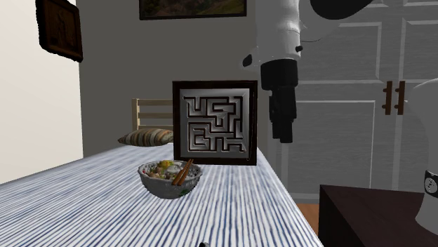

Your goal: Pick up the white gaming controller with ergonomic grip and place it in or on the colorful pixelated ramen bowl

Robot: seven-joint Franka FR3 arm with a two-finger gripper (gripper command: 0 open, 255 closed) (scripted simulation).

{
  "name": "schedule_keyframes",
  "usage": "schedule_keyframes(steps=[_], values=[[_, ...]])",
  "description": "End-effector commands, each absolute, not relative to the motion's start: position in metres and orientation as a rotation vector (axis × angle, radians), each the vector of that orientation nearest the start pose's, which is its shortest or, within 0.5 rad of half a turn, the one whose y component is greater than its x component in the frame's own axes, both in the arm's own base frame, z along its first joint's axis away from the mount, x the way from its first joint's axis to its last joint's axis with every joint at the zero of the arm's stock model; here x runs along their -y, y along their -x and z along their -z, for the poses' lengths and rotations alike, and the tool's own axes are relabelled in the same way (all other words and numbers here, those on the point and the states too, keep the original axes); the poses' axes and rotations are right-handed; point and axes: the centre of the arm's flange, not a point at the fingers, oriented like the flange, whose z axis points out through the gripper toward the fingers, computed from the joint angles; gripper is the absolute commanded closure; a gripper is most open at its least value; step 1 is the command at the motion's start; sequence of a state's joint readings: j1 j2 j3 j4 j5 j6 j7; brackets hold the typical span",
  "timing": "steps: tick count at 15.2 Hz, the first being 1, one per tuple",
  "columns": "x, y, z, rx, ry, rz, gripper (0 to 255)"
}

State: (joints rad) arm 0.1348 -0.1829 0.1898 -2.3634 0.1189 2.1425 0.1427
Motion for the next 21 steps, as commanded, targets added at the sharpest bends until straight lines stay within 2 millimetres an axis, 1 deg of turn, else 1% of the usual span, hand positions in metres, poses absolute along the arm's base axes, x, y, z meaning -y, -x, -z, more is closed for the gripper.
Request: schedule_keyframes(steps=[1,12,13,19,20,21], values=[[-0.169,-0.458,-0.374,0.173,3.077,-0.084,0],[-0.255,-0.524,-0.279,0.182,3.051,-0.101,0],[-0.256,-0.525,-0.278,0.183,3.051,-0.101,0],[-0.259,-0.523,-0.246,0.183,3.051,-0.101,0],[-0.259,-0.522,-0.238,0.183,3.051,-0.101,0],[-0.259,-0.522,-0.238,0.183,3.051,-0.101,0]])
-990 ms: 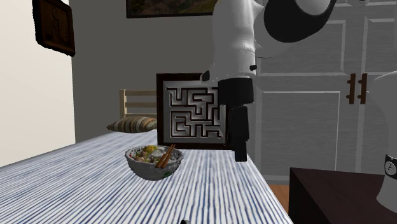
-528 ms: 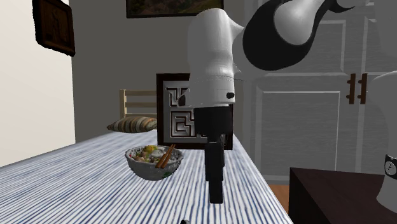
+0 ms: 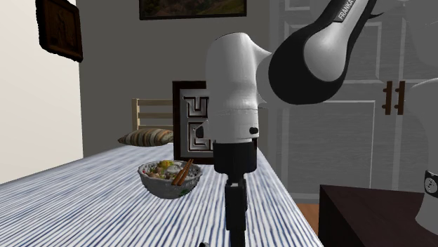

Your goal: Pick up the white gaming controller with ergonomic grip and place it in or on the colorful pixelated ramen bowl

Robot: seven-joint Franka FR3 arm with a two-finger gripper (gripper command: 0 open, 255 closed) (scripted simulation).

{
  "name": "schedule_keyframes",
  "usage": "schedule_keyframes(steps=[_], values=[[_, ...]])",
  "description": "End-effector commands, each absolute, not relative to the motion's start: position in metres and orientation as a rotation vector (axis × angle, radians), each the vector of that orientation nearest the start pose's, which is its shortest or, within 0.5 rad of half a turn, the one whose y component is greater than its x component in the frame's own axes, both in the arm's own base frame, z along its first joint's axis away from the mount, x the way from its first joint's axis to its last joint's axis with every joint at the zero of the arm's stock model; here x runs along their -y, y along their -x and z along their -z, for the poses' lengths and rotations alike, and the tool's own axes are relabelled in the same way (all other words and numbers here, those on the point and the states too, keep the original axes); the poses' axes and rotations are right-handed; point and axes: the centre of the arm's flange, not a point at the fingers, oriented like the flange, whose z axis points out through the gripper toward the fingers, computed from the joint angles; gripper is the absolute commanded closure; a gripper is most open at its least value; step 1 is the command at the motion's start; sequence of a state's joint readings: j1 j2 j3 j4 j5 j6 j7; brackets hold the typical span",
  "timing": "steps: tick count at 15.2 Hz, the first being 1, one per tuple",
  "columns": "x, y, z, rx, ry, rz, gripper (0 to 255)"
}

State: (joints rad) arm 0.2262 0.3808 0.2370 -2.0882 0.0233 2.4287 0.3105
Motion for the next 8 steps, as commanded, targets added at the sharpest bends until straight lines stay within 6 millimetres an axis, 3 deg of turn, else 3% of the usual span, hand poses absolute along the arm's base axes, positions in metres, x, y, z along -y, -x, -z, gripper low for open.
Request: schedule_keyframes(steps=[1,7,8], values=[[-0.2592,-0.5220,-0.2382,0.183,3.051,-0.101,0],[-0.2592,-0.5220,-0.2382,0.183,3.051,-0.102,0],[-0.2592,-0.5220,-0.2382,0.183,3.051,-0.102,255]])
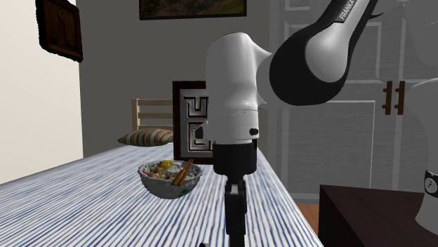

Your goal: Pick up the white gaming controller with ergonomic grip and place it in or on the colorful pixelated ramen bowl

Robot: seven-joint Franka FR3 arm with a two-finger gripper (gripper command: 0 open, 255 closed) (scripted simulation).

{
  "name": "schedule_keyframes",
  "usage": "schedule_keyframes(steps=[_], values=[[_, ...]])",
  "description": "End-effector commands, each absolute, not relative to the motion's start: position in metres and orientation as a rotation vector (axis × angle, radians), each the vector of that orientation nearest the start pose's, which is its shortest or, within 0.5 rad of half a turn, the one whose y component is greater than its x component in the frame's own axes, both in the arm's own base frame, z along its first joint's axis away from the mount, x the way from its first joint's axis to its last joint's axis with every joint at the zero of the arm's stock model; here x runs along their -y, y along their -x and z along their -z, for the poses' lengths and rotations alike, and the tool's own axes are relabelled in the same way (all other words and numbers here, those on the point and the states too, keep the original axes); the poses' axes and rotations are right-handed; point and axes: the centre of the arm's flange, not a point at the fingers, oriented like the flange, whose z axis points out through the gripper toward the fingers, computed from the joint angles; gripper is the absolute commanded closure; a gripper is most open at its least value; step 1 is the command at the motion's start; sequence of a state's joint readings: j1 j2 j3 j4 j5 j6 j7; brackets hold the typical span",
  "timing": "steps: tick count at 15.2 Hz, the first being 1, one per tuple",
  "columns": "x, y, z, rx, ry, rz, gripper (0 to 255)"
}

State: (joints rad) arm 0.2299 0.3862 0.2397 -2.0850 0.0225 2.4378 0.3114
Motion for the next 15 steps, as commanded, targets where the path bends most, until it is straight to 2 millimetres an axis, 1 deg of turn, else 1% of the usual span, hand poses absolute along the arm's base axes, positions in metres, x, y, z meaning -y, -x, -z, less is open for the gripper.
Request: schedule_keyframes(steps=[1,6,8,9,15], values=[[-0.259,-0.522,-0.238,0.183,3.051,-0.102,255],[-0.263,-0.518,-0.236,0.183,3.051,-0.101,255],[-0.262,-0.524,-0.233,0.183,3.051,-0.101,255],[-0.259,-0.522,-0.238,0.183,3.051,-0.101,255],[-0.259,-0.522,-0.270,0.183,3.051,-0.101,255]])
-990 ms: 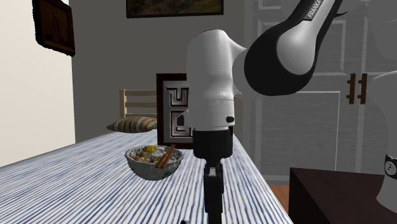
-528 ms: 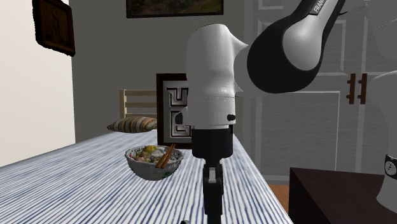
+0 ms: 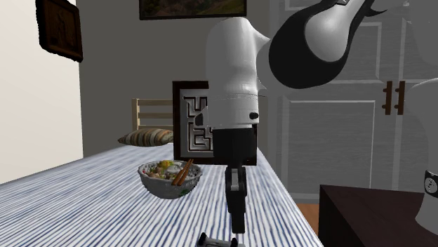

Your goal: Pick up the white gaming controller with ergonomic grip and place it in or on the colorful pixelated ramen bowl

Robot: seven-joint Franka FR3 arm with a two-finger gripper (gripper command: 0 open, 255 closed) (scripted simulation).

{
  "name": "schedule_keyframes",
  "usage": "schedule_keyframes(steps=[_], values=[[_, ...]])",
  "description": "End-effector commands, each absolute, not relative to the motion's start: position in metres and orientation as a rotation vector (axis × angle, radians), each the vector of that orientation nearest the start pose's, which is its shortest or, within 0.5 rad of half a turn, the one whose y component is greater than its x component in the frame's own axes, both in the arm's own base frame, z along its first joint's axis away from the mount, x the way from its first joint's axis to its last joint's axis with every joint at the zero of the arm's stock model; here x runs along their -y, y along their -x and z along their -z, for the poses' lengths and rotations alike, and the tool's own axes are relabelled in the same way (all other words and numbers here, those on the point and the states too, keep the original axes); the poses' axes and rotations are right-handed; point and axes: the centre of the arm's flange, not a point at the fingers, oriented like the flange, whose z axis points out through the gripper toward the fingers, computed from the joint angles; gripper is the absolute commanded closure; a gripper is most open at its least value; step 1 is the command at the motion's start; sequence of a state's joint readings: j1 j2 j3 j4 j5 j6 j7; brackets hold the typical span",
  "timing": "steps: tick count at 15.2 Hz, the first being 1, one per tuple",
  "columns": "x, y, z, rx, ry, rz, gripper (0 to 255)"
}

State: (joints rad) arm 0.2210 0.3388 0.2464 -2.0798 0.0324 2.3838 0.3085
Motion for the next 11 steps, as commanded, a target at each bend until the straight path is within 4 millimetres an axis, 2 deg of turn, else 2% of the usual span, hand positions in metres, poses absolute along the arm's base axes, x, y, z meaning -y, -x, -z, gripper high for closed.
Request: schedule_keyframes(steps=[1,2,4,11], values=[[-0.261,-0.522,-0.266,0.187,3.048,-0.096,255],[-0.261,-0.522,-0.266,0.187,3.048,-0.096,0],[-0.244,-0.541,-0.256,0.072,2.940,-0.067,0],[-0.252,-0.539,-0.220,0.072,2.940,-0.067,0]])
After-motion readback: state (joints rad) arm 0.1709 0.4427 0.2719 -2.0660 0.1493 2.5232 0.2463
